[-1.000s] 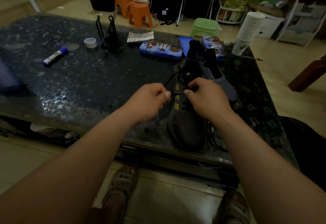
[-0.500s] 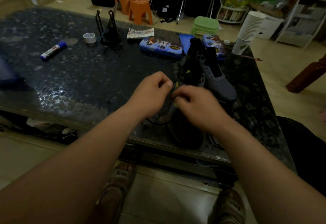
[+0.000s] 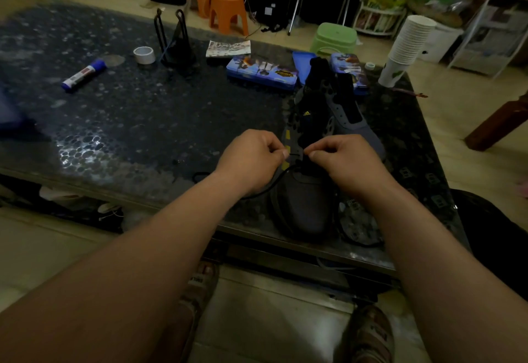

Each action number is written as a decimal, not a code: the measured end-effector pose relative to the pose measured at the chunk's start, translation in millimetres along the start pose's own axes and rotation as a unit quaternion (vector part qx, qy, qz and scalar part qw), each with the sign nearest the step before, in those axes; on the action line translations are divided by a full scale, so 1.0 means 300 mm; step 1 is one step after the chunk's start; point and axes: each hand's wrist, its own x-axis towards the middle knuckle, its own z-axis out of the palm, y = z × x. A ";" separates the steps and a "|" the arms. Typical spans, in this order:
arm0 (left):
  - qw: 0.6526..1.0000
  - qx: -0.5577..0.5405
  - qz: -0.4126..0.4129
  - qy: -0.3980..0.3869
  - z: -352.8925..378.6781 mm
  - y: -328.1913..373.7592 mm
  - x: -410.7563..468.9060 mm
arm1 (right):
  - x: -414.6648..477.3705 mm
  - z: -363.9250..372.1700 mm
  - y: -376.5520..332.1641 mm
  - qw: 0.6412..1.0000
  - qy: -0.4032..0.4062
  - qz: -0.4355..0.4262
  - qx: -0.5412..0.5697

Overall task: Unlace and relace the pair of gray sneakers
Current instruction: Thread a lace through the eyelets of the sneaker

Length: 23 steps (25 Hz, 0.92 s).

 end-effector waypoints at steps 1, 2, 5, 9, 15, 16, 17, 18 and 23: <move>1.000 -0.003 -0.004 0.004 0.003 0.000 0.001 | 0.000 0.000 0.002 1.000 -0.004 0.004 0.003; 1.000 -0.004 -0.006 0.010 0.006 -0.001 0.004 | 0.001 0.001 0.006 1.000 -0.006 0.003 0.009; 0.999 0.002 -0.010 0.031 0.006 0.002 0.008 | 0.001 -0.002 0.012 1.000 -0.005 0.004 0.021; 0.999 -0.014 0.002 0.034 0.007 0.011 0.013 | -0.008 0.002 0.008 1.000 0.000 0.001 0.023; 0.999 -0.002 0.037 0.015 0.005 0.013 0.009 | -0.009 -0.001 0.010 0.999 -0.003 0.002 0.034; 0.999 0.006 0.043 0.015 0.006 0.012 0.010 | -0.007 0.000 0.012 0.999 -0.005 0.006 0.040; 0.999 0.011 0.049 0.014 0.005 0.013 0.011 | -0.006 0.000 0.011 0.999 -0.006 0.009 0.047; 0.998 0.016 0.055 0.011 0.006 0.012 0.014 | -0.004 0.001 0.013 0.999 -0.007 0.009 0.052; 0.997 0.032 0.061 0.015 0.015 0.005 0.023 | 0.002 0.003 0.022 0.997 -0.008 0.012 0.071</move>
